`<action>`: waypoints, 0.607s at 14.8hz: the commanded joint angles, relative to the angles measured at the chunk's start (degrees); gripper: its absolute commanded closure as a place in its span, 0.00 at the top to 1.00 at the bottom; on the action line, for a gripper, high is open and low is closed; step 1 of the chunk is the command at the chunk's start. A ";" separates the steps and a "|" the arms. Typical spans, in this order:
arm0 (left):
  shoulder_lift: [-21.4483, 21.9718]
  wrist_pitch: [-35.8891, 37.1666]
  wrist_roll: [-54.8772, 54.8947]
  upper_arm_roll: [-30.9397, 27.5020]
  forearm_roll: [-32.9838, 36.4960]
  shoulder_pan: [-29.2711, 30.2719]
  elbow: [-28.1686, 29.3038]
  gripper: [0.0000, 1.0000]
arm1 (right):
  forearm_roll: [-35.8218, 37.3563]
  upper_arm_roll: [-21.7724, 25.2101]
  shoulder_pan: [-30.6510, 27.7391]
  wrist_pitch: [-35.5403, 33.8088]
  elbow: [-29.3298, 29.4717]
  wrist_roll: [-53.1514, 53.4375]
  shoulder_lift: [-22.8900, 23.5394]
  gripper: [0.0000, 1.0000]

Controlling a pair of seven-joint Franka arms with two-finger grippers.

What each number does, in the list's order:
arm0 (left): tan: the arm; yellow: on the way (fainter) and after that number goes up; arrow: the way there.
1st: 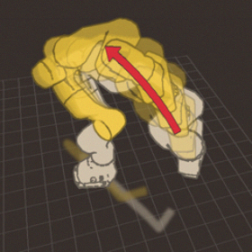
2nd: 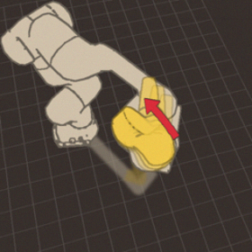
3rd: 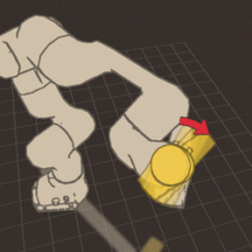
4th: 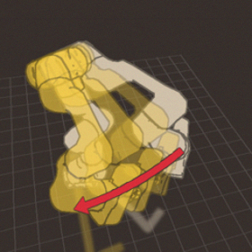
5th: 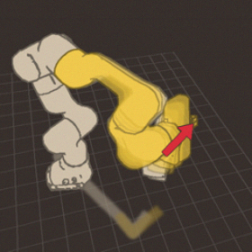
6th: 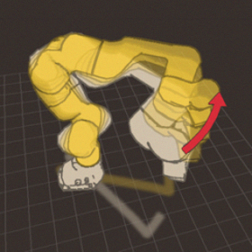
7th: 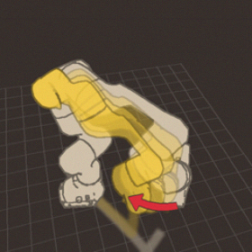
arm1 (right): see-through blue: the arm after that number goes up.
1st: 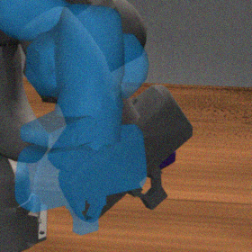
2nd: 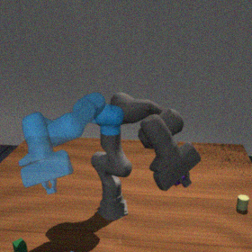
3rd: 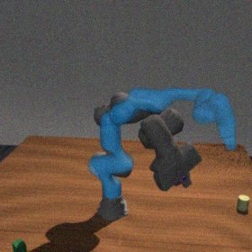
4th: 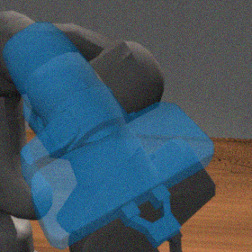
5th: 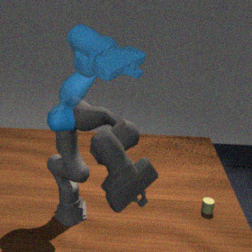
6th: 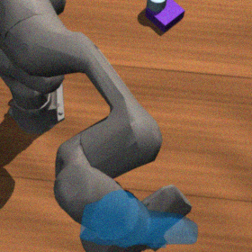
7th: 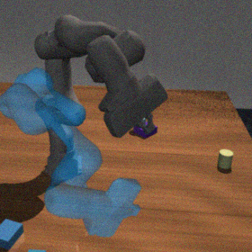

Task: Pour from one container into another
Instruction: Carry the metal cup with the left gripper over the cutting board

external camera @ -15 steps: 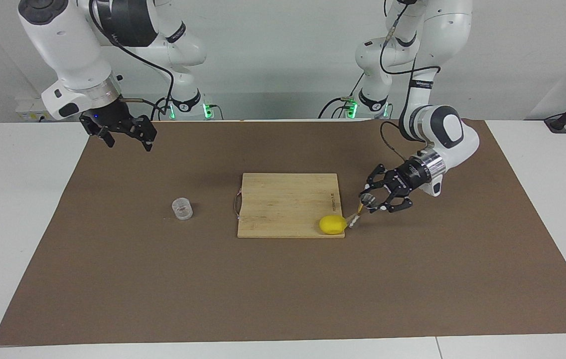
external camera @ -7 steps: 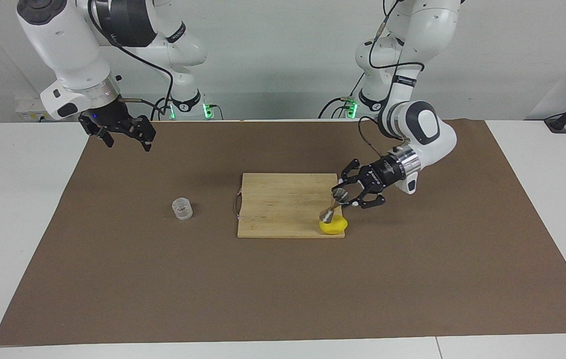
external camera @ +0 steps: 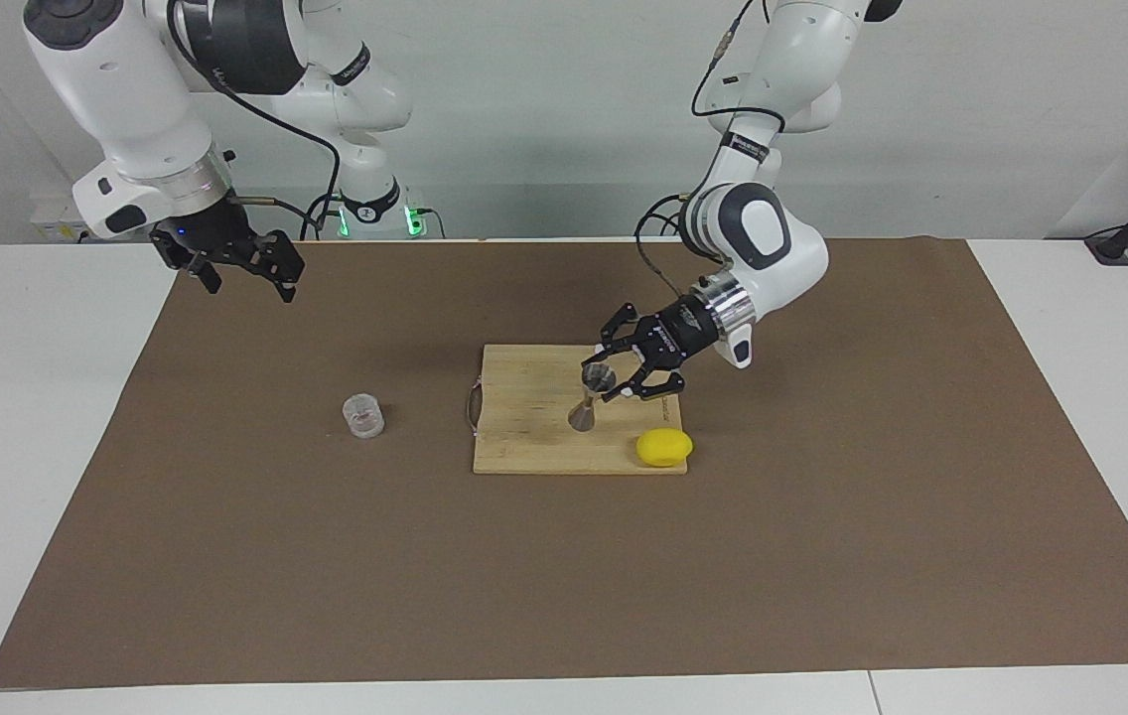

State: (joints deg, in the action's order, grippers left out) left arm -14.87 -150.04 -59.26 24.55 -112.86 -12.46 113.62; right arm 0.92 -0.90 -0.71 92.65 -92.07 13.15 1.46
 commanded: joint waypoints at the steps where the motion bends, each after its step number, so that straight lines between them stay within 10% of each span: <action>1: -4.20 -2.70 0.20 -0.90 -1.31 -3.43 -4.80 0.00 | 0.05 -0.06 -0.08 1.13 -2.14 7.82 -0.40 1.00; 9: -7.02 -3.94 5.64 -1.08 -1.22 -4.68 -5.43 0.00 | -9.17 0.02 -0.61 4.81 -6.80 32.53 1.26 1.00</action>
State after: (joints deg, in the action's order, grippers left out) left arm -20.66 -153.19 -56.84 23.96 -112.86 -16.64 109.62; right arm -5.65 -0.90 -0.75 94.90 -95.92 40.13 2.84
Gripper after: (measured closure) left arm 0.502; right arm 0.000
